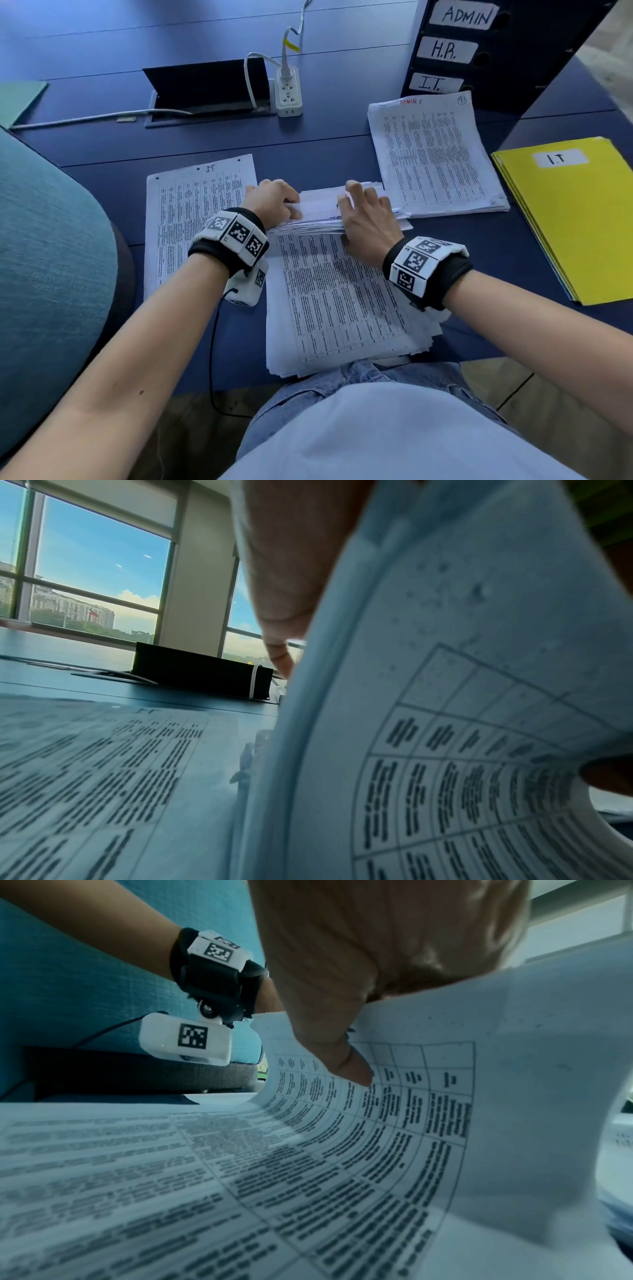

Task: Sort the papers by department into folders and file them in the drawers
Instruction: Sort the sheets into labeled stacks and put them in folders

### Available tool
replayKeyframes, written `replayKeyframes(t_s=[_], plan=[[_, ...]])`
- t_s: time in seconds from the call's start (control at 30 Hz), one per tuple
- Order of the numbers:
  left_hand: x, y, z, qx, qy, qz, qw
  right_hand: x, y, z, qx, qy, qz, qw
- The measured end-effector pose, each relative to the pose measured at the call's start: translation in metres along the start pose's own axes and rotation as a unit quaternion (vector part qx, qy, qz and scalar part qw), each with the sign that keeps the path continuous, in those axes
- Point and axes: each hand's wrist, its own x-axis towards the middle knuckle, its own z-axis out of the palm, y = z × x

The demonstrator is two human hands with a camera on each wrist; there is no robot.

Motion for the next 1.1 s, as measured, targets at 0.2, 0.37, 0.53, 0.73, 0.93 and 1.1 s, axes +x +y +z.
replayKeyframes(t_s=[0.2,0.37,0.53,0.73,0.93,1.1], plan=[[0.0,0.006,0.001,-0.149,-0.01,-0.028,0.988,-0.006,0.0,0.005,-0.037,0.019,-0.031,0.999],[0.001,0.008,0.001,-0.206,-0.096,-0.039,0.973,-0.008,0.002,0.019,-0.001,0.09,-0.051,0.995],[0.006,0.008,-0.008,-0.168,-0.15,-0.024,0.974,-0.01,0.003,0.028,-0.008,0.185,-0.075,0.98],[0.009,0.007,0.001,-0.022,-0.1,-0.047,0.994,-0.012,-0.006,0.017,-0.02,0.124,-0.111,0.986],[0.007,0.003,0.011,0.015,-0.084,-0.057,0.995,-0.016,-0.012,0.019,-0.009,0.086,-0.15,0.985],[0.003,0.002,0.012,0.023,-0.082,-0.04,0.996,-0.012,-0.013,0.02,-0.008,0.089,-0.135,0.987]])
